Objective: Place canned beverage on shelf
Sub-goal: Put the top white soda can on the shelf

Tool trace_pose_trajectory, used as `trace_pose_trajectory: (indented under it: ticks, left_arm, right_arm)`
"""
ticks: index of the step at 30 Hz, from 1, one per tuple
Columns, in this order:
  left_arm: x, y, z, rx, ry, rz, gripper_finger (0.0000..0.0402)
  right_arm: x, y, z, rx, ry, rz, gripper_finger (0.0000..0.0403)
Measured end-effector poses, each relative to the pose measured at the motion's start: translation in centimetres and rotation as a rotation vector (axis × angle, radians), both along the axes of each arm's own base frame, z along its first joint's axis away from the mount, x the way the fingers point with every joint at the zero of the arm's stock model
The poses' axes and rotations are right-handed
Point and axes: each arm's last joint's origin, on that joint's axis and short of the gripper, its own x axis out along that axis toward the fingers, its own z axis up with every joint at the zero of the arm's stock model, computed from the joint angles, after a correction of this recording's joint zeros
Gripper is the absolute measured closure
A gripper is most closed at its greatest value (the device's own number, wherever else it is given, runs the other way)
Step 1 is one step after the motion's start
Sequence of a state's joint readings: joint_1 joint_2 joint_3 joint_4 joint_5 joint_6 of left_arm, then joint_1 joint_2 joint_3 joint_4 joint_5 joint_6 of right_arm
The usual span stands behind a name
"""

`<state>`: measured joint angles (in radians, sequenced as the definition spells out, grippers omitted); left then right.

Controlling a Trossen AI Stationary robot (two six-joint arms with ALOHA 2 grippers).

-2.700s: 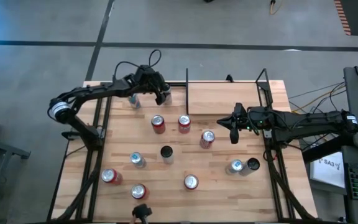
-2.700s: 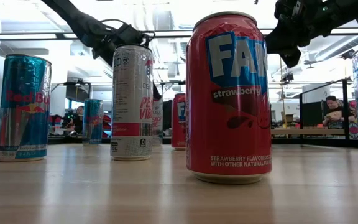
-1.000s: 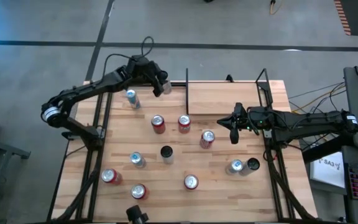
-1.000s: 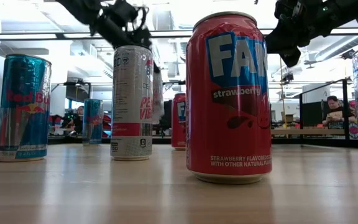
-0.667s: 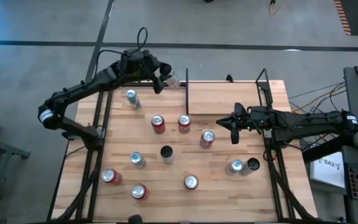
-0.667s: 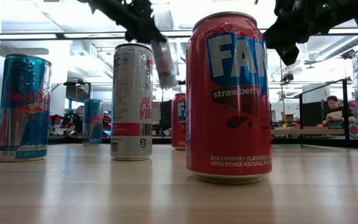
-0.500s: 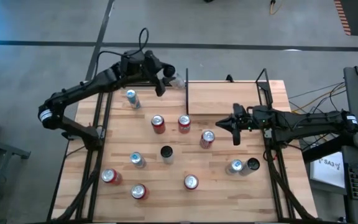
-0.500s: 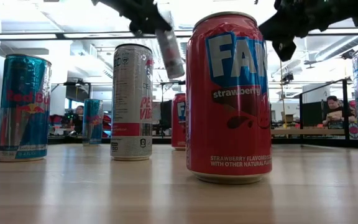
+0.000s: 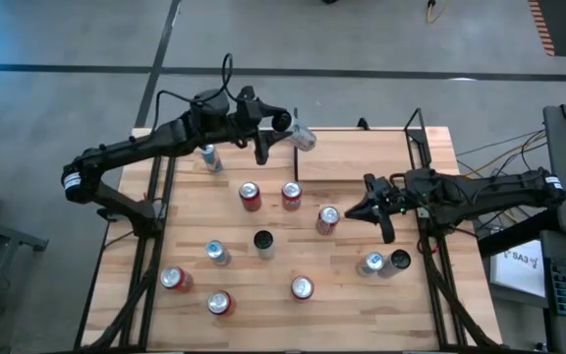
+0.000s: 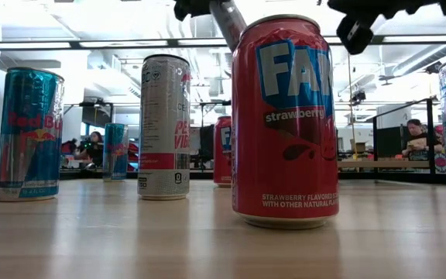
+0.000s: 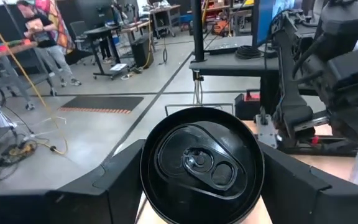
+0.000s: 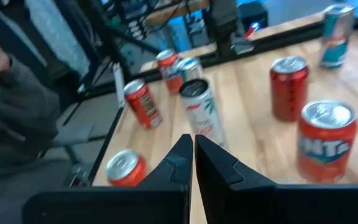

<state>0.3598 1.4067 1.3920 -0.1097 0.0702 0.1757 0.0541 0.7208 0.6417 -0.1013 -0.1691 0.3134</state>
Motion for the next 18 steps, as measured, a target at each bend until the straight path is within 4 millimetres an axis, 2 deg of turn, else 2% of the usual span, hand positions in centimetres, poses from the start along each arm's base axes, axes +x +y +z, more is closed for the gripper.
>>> trace_pose_trajectory:
  ticks: [8,18]
  left_arm:
    - [0.5,-1.2,0.6,-0.044,-0.081,-0.034,0.0156]
    - [1.0,-2.2,1.7,-0.064,-0.135,-0.067,0.0156]
  right_arm:
    - [-0.7,1.6,0.5,-0.011,0.102,0.092,0.0394]
    - [-1.7,3.2,1.3,-0.019,0.121,0.190,0.0394]
